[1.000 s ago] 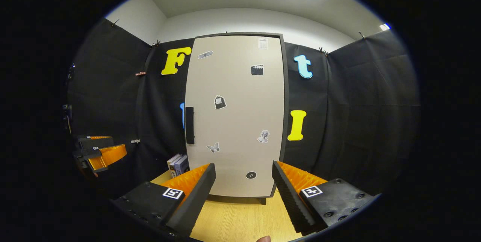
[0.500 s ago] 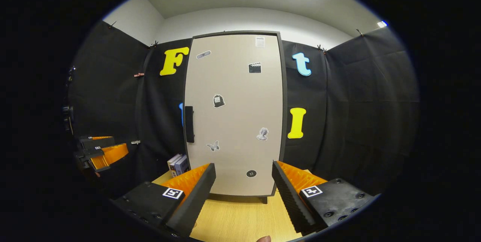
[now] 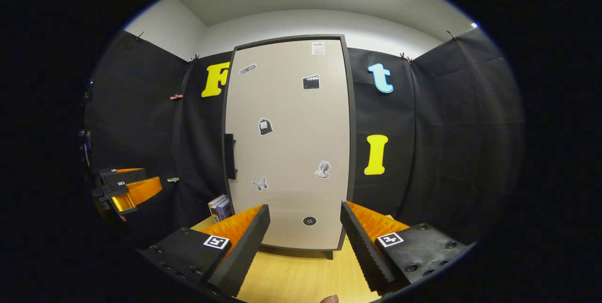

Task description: Open the cabinet door with the right hand, grasp the bottle in the cabinet with the left hand and place it on the coaster, then close the cabinet door with the right hand.

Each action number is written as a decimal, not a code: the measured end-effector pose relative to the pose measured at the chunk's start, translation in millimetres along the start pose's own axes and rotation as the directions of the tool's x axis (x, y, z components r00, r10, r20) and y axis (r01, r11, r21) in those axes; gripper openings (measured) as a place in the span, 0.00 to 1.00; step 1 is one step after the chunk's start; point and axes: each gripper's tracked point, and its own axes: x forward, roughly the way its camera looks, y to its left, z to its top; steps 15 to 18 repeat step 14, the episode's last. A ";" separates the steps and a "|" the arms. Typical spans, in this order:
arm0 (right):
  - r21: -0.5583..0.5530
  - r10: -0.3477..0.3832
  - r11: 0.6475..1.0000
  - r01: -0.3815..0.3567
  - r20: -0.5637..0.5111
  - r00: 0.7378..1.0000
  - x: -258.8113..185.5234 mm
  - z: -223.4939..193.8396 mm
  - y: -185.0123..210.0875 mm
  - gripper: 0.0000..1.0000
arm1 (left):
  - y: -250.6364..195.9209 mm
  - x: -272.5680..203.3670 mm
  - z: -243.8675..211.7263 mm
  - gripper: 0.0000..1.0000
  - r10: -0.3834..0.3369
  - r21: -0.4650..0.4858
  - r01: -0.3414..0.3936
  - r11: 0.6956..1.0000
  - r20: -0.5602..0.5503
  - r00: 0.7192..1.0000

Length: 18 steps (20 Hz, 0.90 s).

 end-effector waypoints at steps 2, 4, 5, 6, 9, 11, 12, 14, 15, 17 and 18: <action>0.002 0.006 1.000 -0.006 0.007 1.000 2.3 0.3 -9.1 0.98 | -11.8 0.8 -0.2 0.95 0.002 0.003 -0.002 1.000 -0.003 1.000; 0.009 0.003 1.000 -0.003 0.012 1.000 4.4 0.2 -18.4 0.98 | -19.1 1.3 -1.1 0.94 0.012 -0.002 -0.012 1.000 -0.008 1.000; 0.014 0.007 1.000 -0.007 0.010 1.000 5.0 -1.0 -21.8 0.98 | -21.6 1.1 -1.0 0.94 0.019 -0.008 -0.019 1.000 -0.010 1.000; 0.017 0.014 1.000 -0.014 0.008 1.000 5.0 -2.2 -24.6 0.98 | -25.8 2.5 -0.2 0.94 0.020 -0.017 -0.020 1.000 -0.007 1.000; 0.003 0.024 1.000 -0.024 0.012 1.000 5.3 -1.9 -38.5 0.98 | -36.0 3.9 4.3 0.94 0.031 -0.035 -0.031 0.999 0.004 0.999; 0.000 0.037 0.999 -0.037 0.018 0.999 5.9 -1.8 -46.8 0.98 | -39.6 4.7 4.8 0.94 0.052 -0.029 -0.052 0.998 0.008 0.999; 0.004 0.043 0.999 -0.043 0.021 0.999 7.7 -1.5 -50.7 0.98 | -43.3 5.2 4.9 0.94 0.060 -0.023 -0.060 0.998 0.010 0.998; 0.017 0.050 0.999 -0.051 0.026 0.998 10.0 -1.7 -58.6 0.98 | -51.0 7.6 5.1 0.94 0.076 -0.009 -0.076 0.997 0.012 0.997; 0.017 0.050 0.999 -0.051 0.026 0.998 10.0 -1.7 -58.6 0.98 | -51.0 7.6 5.1 0.94 0.076 -0.009 -0.076 0.997 0.012 0.997; 0.017 0.050 0.999 -0.051 0.026 0.998 10.0 -1.7 -58.6 0.98 | -51.0 7.6 5.1 0.94 0.076 -0.009 -0.076 0.997 0.012 0.997; 0.017 0.050 0.999 -0.051 0.026 0.998 10.0 -1.7 -58.6 0.98 | -51.0 7.6 5.1 0.94 0.076 -0.009 -0.076 0.997 0.012 0.997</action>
